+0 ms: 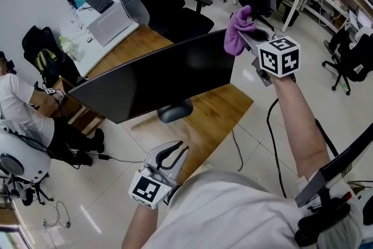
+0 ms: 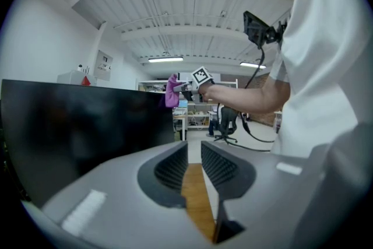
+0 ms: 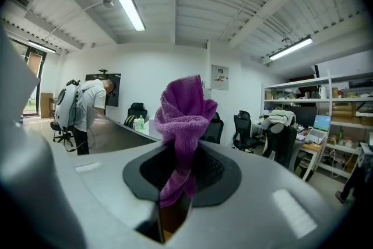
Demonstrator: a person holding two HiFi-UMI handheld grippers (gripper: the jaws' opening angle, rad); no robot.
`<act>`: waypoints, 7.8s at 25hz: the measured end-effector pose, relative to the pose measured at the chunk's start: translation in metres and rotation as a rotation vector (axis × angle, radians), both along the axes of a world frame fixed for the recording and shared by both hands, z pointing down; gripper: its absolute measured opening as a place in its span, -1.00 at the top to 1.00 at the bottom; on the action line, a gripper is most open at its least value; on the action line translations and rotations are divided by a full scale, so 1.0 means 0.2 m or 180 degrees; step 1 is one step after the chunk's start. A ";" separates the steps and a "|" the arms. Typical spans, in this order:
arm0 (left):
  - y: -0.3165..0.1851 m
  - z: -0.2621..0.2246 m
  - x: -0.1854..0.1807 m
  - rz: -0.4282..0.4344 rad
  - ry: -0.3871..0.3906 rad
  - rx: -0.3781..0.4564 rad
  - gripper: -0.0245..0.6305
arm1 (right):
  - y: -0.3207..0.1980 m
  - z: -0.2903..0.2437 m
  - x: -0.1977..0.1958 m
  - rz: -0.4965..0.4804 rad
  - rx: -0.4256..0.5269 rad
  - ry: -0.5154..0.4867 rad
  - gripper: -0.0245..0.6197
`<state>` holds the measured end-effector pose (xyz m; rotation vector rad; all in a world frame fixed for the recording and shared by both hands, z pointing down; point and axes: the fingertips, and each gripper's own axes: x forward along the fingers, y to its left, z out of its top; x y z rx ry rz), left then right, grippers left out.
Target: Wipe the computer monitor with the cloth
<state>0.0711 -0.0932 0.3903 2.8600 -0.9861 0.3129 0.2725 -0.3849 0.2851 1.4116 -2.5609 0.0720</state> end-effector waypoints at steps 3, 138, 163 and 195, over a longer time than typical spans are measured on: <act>-0.01 0.02 0.00 -0.0029 0.0022 0.0019 0.65 | -0.01 0.02 0.05 0.0038 0.0013 0.0031 0.72; 0.63 0.04 -1.60 -0.1390 -0.0248 -0.0339 0.67 | 0.63 1.69 -2.01 -0.0482 -0.1325 0.0131 0.72; 0.66 0.10 -1.73 -0.1473 0.0037 -0.0163 0.67 | 0.71 1.40 -2.44 -0.0969 -0.1130 0.0244 0.72; 0.41 0.03 -1.80 -0.1268 0.0452 0.0153 0.67 | 0.61 0.24 -2.57 -0.1224 -0.0512 -0.0016 0.72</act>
